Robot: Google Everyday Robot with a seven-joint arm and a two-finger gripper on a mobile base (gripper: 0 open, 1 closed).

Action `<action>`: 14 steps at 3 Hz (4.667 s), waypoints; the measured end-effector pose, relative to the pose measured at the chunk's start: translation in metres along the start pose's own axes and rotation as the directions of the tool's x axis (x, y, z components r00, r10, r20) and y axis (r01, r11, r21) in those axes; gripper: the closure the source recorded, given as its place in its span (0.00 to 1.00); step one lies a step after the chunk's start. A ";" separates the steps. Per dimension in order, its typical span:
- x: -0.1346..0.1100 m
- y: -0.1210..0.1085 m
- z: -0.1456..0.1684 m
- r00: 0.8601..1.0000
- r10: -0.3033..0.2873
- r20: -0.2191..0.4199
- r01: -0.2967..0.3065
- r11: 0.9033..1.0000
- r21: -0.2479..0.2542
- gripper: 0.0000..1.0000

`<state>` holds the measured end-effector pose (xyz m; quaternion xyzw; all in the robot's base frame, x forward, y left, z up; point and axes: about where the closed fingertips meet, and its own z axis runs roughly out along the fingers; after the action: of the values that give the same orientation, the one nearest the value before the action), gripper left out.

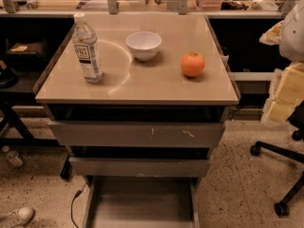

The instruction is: Place blue plastic bottle into bottom drawer

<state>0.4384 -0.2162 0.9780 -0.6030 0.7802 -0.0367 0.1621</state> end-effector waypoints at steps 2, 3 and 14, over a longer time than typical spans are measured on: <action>-0.026 -0.005 0.009 0.998 -0.045 0.054 0.046 0.999 -0.020 0.00; -0.059 -0.004 0.026 0.987 -0.109 0.117 0.118 0.990 -0.072 0.00; -0.253 -0.114 0.110 0.678 -0.015 0.735 0.107 0.991 -0.078 0.00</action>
Offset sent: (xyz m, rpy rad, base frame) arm 0.0269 0.0535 -0.0098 0.0942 0.0317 0.1419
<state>0.6323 0.0095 0.9555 -0.6012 0.6303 0.2469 0.4246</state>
